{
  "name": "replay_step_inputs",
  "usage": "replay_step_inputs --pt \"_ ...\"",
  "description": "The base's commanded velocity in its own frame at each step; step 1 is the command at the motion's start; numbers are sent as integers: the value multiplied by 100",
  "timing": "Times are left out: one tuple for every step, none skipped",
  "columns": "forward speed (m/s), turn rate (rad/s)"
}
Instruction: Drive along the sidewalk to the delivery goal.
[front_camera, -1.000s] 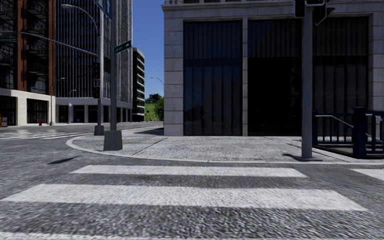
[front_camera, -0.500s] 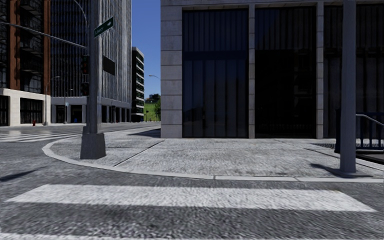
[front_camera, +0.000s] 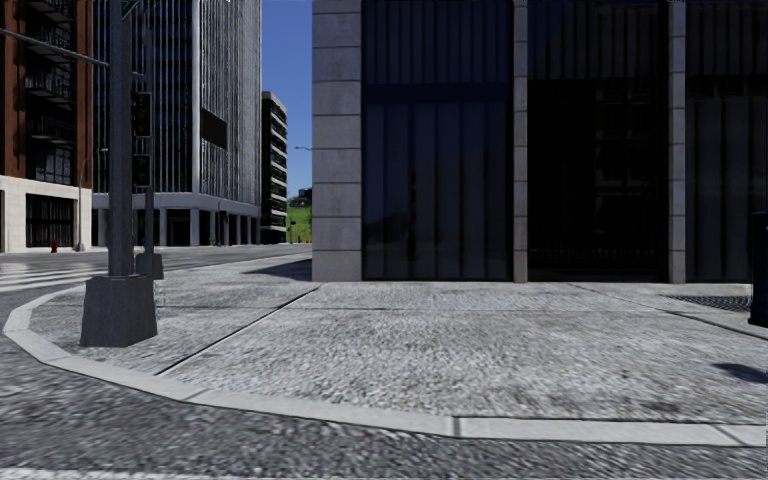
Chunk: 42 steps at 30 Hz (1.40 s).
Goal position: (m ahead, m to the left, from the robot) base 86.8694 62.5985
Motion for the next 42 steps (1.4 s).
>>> replay_step_inputs --pt "200 0" --pt "200 0" --pt "200 0" --pt "200 0" --pt "200 0" --pt "200 0" --pt "200 0" --pt "200 0" --pt "200 0" --pt "200 0" --pt "200 2" --pt "200 5" --pt "200 5" --pt "200 12" --pt "199 19" --pt "188 21" --pt "171 22" --pt "171 22" --pt "162 22" --pt "159 26" --pt "156 35" --pt "156 37" --pt "156 39" --pt "156 39" --pt "156 40" --pt "156 40" --pt "156 40" --pt "156 40" --pt "156 40" --pt "156 40" --pt "156 40" --pt "156 40" --pt "156 42" --pt "156 46" --pt "156 47" --pt "156 48" --pt "156 48" --pt "156 48" --pt "156 48" --pt "156 50" --pt "156 56" --pt "156 60"
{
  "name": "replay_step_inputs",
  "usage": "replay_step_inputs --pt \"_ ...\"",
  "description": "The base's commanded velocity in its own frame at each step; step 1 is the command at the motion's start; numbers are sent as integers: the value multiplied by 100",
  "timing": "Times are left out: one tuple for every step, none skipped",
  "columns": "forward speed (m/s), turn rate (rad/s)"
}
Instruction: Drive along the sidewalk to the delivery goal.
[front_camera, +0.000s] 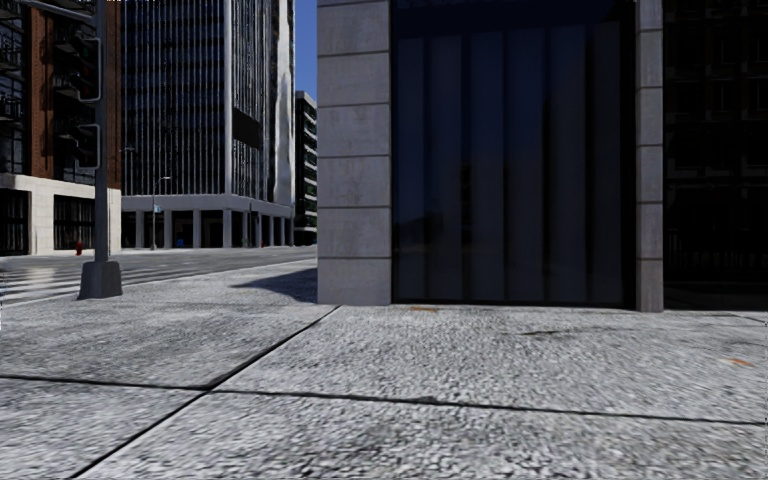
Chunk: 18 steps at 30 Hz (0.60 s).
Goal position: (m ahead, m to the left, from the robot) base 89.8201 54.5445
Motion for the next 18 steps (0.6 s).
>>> replay_step_inputs --pt "156 60" --pt "156 61" --pt "156 61" --pt "156 61" --pt "156 61" --pt "156 61" --pt "156 61" --pt "156 61" --pt "156 61" --pt "156 61" --pt "156 61" --pt "156 61" --pt "156 61" --pt "156 61" --pt "156 57" --pt "156 55" --pt "156 55" --pt "156 55"
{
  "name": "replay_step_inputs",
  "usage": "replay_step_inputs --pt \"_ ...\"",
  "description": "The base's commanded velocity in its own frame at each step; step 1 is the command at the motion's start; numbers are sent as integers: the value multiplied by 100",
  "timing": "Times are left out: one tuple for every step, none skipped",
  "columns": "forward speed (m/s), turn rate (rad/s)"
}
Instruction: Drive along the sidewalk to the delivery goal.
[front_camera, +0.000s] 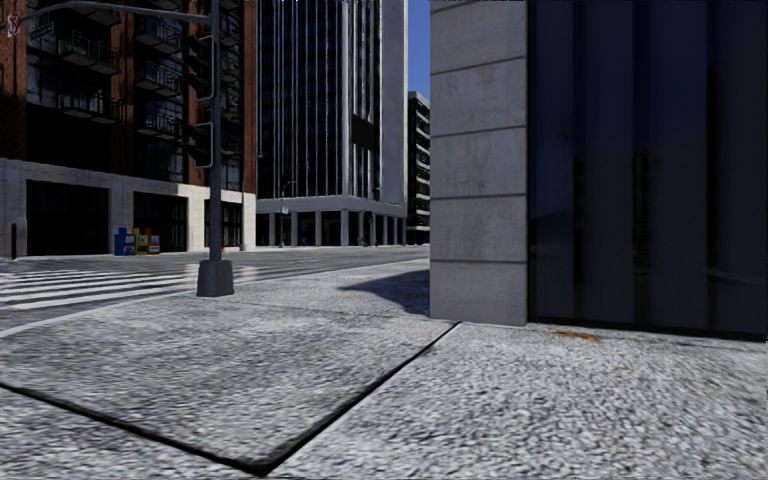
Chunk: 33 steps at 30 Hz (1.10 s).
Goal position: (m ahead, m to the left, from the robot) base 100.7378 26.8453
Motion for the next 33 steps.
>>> replay_step_inputs --pt "156 54" --pt "156 54" --pt "156 54" --pt "156 54" --pt "156 54" --pt "156 54" --pt "170 54" --pt "200 54" --pt "200 54" --pt "200 54" --pt "200 54" --pt "200 54" --pt "200 54" --pt "200 54" --pt "200 54" --pt "200 54" --pt "200 54" --pt "200 54" --pt "200 54" --pt "200 54" --pt "200 54" --pt "200 54" --pt "200 54" --pt "200 54" --pt "200 54" --pt "200 54" --pt "200 54" --pt "200 54" --pt "200 54" --pt "200 54" --pt "200 54" --pt "200 54" --pt "200 54"
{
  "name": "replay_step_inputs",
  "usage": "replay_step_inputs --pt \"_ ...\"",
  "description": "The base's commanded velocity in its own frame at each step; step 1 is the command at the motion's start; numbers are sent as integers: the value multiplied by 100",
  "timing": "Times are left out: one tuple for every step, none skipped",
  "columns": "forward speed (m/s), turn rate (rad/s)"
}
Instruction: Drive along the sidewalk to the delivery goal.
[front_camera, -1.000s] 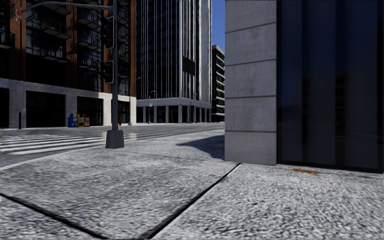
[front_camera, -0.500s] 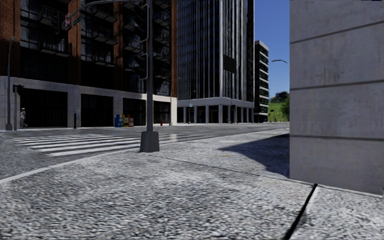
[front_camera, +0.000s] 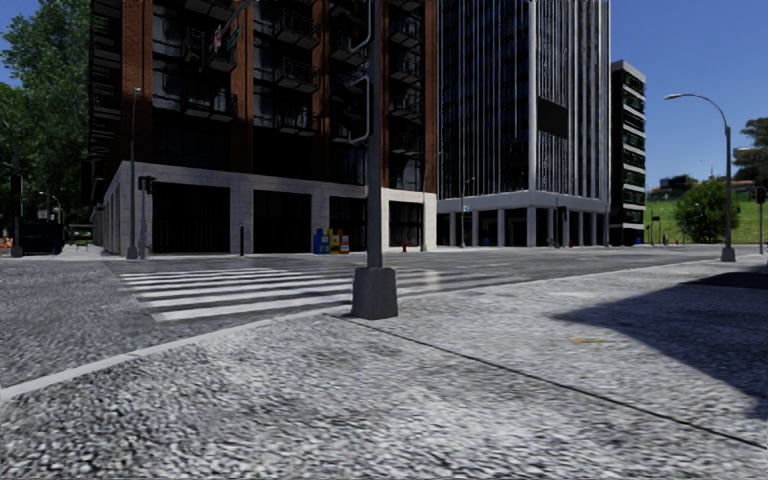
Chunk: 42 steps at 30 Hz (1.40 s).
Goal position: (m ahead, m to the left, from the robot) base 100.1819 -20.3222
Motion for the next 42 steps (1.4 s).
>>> replay_step_inputs --pt "200 54" --pt "200 54" --pt "200 54" --pt "200 54" --pt "200 54" --pt "200 54" --pt "200 54" --pt "200 54" --pt "200 54" --pt "200 54" --pt "200 54" --pt "200 54" --pt "200 54" --pt "200 54" --pt "200 54" --pt "200 53" --pt "200 53" --pt "200 53" --pt "200 51" --pt "200 51" --pt "200 49" --pt "200 49" --pt "200 49" --pt "200 45" --pt "200 39" --pt "200 37" --pt "200 37" --pt "200 37" --pt "200 37" --pt "200 37" --pt "200 35" --pt "200 35" --pt "200 32" --pt "200 29" --pt "200 29" --pt "200 24" --pt "200 24" --pt "200 10" --pt "198 0" --pt "191 0" --pt "185 0" --pt "185 0"
